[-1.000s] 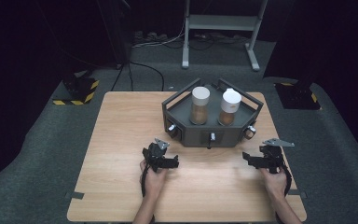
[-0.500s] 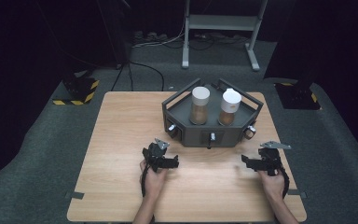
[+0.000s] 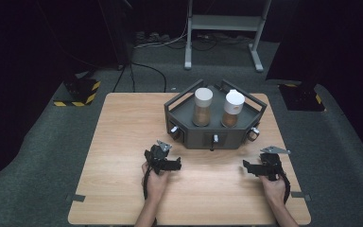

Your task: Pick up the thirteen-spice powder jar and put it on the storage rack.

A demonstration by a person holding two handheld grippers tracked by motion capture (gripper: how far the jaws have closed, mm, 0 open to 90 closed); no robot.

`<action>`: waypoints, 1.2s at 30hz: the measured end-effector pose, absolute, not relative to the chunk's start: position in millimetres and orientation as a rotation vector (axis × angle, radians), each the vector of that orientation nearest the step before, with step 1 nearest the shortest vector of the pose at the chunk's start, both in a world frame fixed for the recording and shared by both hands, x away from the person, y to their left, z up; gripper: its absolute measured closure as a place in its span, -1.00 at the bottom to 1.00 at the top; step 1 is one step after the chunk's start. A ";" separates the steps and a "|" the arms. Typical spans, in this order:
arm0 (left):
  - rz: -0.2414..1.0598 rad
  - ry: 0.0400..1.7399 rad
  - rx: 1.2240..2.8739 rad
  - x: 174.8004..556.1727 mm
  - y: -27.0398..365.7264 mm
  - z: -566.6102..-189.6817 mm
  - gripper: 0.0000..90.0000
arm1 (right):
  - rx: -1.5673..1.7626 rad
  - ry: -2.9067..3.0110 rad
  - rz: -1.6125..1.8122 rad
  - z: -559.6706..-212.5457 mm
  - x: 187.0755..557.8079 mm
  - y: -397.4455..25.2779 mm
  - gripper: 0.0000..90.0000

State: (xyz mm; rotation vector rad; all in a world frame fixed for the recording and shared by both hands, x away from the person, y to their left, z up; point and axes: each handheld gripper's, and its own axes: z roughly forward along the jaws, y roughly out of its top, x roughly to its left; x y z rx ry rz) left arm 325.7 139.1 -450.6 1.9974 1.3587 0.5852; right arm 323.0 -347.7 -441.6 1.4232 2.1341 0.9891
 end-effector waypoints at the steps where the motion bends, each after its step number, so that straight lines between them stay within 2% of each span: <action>1: 0.585 1.359 1.997 325.7 139.1 -450.6 -0.95 | 1.423 2.136 0.982 -442.8 323.0 -346.8 -0.73; 36: 0.586 1.359 1.997 325.6 139.0 -450.7 -0.95 | 1.370 2.129 0.920 -448.4 320.1 -332.9 -0.85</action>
